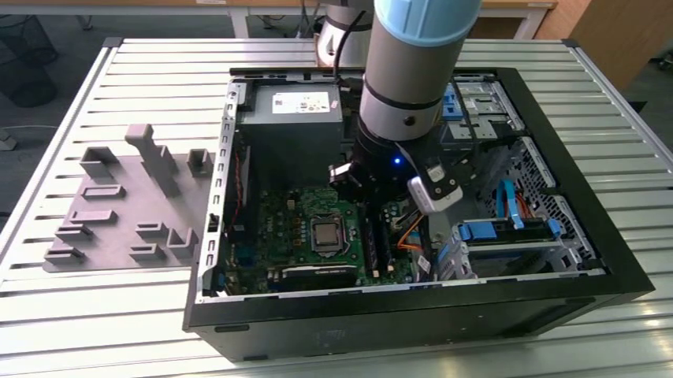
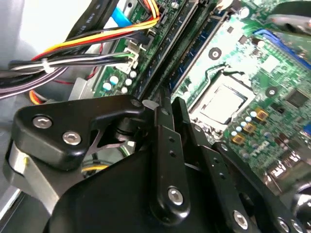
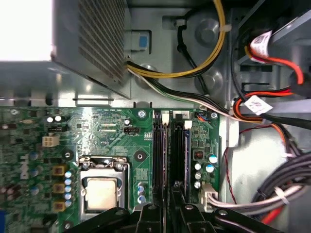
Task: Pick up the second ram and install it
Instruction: 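Press down the second ram until it locks into place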
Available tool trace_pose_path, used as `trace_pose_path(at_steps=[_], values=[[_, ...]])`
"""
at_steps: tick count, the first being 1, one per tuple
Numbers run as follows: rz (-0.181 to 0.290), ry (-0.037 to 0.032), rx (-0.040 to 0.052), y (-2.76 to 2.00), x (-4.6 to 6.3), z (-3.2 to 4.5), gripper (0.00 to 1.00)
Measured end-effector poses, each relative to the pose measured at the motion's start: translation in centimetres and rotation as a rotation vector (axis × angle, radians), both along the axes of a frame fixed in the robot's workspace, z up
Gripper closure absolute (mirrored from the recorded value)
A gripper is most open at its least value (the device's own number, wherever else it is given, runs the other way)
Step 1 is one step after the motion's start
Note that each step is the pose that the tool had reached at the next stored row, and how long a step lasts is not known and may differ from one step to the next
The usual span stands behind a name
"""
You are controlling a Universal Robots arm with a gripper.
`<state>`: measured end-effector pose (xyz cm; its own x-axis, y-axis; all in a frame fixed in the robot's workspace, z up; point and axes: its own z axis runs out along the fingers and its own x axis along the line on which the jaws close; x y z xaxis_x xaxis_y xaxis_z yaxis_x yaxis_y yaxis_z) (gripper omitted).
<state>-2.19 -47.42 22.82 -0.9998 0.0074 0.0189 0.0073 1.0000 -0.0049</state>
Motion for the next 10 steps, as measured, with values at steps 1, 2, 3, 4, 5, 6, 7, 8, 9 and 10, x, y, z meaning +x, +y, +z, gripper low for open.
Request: trace_pose_path(at_steps=[1,2,3,4,5,6,7,8,9,10], values=[[0.0,0.0001,-0.0002,0.0,0.0,0.23,0.78],[0.0,0.0,-0.0002,0.0,0.0,0.3,0.78],[0.0,0.0,0.0,0.0,0.0,0.29,0.8],[0.0,0.0,0.0001,0.0,0.0,0.29,0.8],[0.0,0.0,0.0,0.0,0.0,0.29,0.86],[0.0,0.0,-0.0001,0.0,0.0,0.29,0.89],[0.0,0.0,-0.0001,0.0,0.0,0.29,0.89],[0.0,0.0001,-0.0002,0.0,0.0,0.29,0.89],[0.0,0.0001,-0.0002,0.0,0.0,0.29,0.89],[0.0,0.0001,-0.0003,0.0,0.0,0.28,0.89]])
